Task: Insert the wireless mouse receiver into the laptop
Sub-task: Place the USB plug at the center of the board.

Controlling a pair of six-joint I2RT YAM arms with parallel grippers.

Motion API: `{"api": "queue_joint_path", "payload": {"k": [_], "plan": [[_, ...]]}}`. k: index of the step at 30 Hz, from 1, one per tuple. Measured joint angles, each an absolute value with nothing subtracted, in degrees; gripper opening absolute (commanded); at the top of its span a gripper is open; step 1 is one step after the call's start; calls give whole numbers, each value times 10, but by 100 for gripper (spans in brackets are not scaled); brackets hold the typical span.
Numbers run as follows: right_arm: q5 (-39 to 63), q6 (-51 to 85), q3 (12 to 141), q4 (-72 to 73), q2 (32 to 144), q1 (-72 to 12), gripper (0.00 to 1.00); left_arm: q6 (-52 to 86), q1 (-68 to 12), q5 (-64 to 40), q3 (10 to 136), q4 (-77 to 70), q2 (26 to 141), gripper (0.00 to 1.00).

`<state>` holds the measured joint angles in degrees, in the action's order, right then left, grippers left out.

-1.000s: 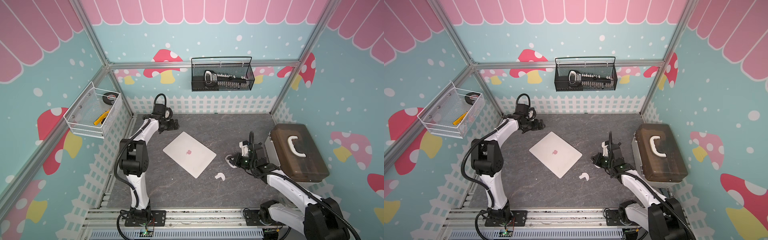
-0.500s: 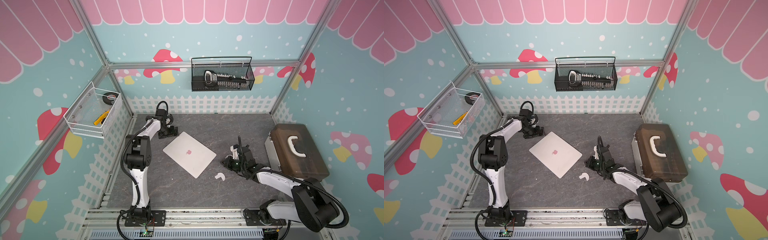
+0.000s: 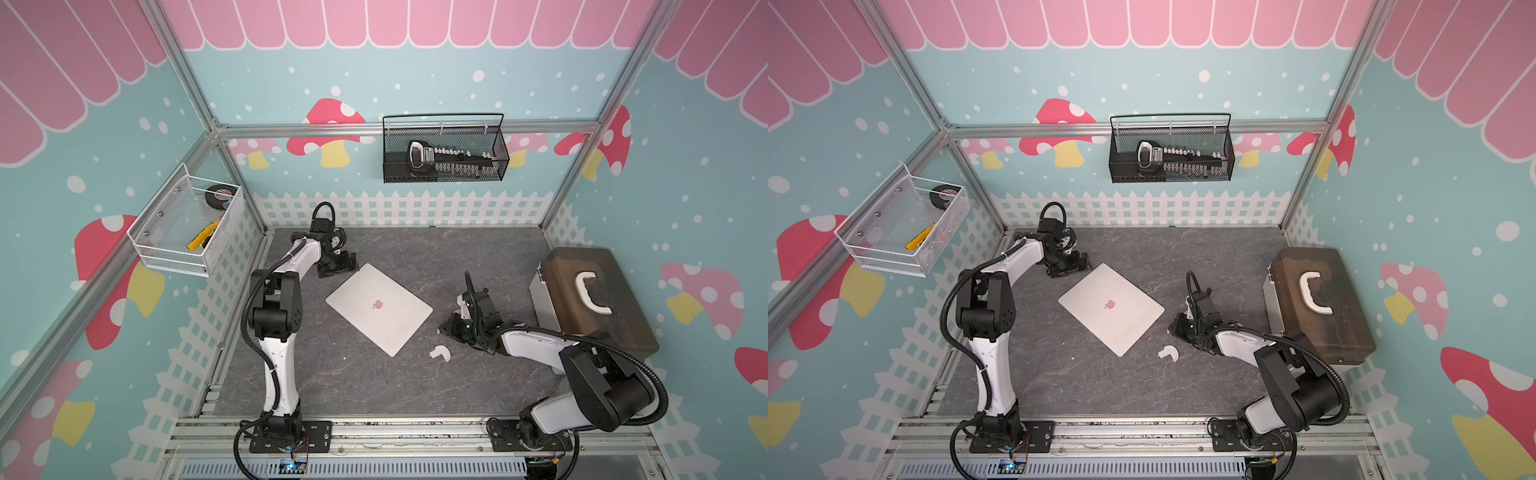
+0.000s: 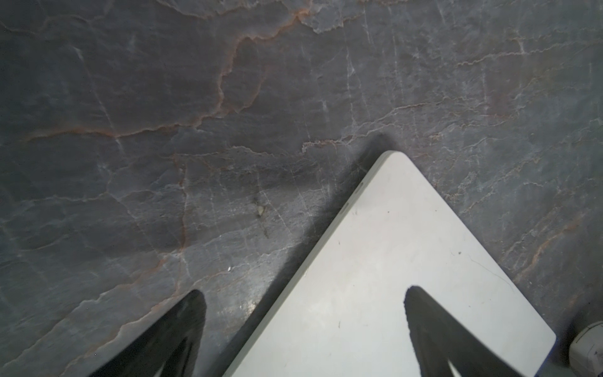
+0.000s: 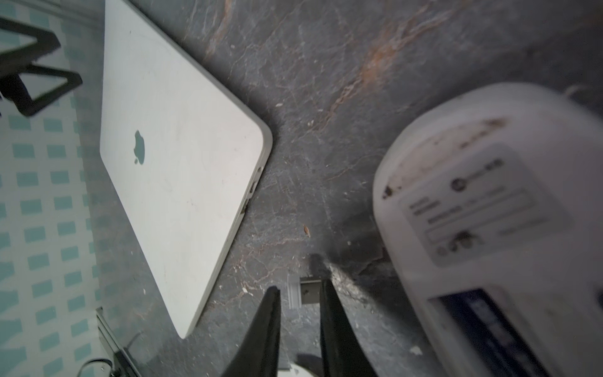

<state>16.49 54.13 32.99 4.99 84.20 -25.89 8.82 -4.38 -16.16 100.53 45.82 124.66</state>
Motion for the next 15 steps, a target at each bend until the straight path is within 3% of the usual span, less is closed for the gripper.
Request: {"api": "queue_joint_path", "payload": {"k": [15], "plan": [[147, 493, 422, -48, 792, -277, 50, 96, -47, -142, 960, 452, 1242, 94]]}}
